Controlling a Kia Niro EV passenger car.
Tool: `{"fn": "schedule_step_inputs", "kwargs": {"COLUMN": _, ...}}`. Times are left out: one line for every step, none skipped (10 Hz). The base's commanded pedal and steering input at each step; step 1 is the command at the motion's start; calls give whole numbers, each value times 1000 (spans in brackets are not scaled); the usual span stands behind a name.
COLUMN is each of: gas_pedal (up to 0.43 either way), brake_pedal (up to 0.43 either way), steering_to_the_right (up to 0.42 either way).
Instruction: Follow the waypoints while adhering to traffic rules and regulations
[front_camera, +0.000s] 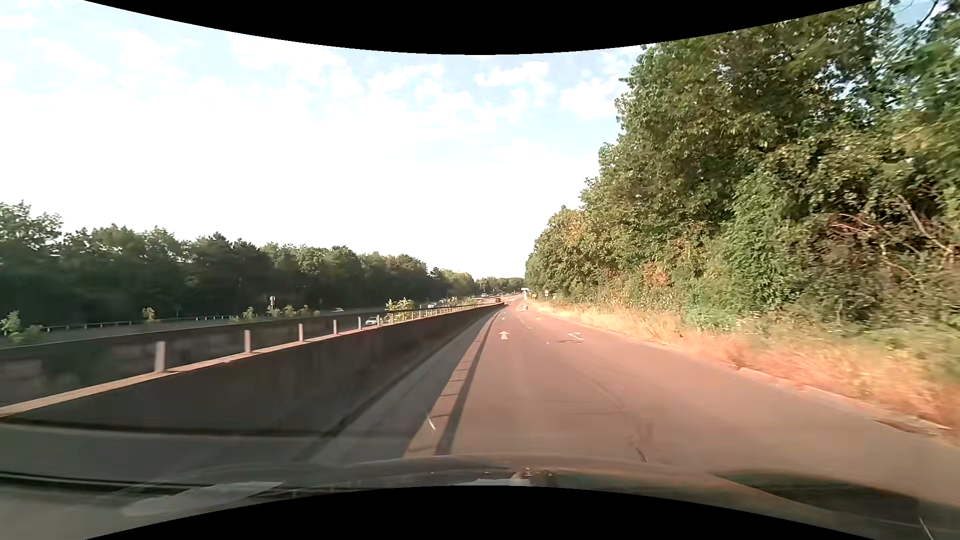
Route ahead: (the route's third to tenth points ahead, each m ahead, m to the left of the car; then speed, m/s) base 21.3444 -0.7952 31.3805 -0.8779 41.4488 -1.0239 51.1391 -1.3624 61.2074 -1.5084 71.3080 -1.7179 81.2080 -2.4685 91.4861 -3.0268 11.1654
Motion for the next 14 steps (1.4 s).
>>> {"fn": "schedule_step_inputs", "kwargs": {"gas_pedal": 189, "brake_pedal": 0, "steering_to_the_right": -1}}
{"fn": "schedule_step_inputs", "kwargs": {"gas_pedal": 189, "brake_pedal": 0, "steering_to_the_right": 0}}
{"fn": "schedule_step_inputs", "kwargs": {"gas_pedal": 189, "brake_pedal": 0, "steering_to_the_right": 0}}
{"fn": "schedule_step_inputs", "kwargs": {"gas_pedal": 189, "brake_pedal": 0, "steering_to_the_right": -1}}
{"fn": "schedule_step_inputs", "kwargs": {"gas_pedal": 189, "brake_pedal": 0, "steering_to_the_right": 0}}
{"fn": "schedule_step_inputs", "kwargs": {"gas_pedal": 177, "brake_pedal": 0, "steering_to_the_right": 0}}
{"fn": "schedule_step_inputs", "kwargs": {"gas_pedal": 177, "brake_pedal": 0, "steering_to_the_right": 0}}
{"fn": "schedule_step_inputs", "kwargs": {"gas_pedal": 177, "brake_pedal": 0, "steering_to_the_right": 0}}
{"fn": "schedule_step_inputs", "kwargs": {"gas_pedal": 177, "brake_pedal": 0, "steering_to_the_right": 0}}
{"fn": "schedule_step_inputs", "kwargs": {"gas_pedal": 169, "brake_pedal": 0, "steering_to_the_right": 0}}
{"fn": "schedule_step_inputs", "kwargs": {"gas_pedal": 169, "brake_pedal": 0, "steering_to_the_right": 0}}
{"fn": "schedule_step_inputs", "kwargs": {"gas_pedal": 169, "brake_pedal": 0, "steering_to_the_right": 1}}
{"fn": "schedule_step_inputs", "kwargs": {"gas_pedal": 169, "brake_pedal": 0, "steering_to_the_right": 1}}
{"fn": "schedule_step_inputs", "kwargs": {"gas_pedal": 169, "brake_pedal": 0, "steering_to_the_right": 1}}
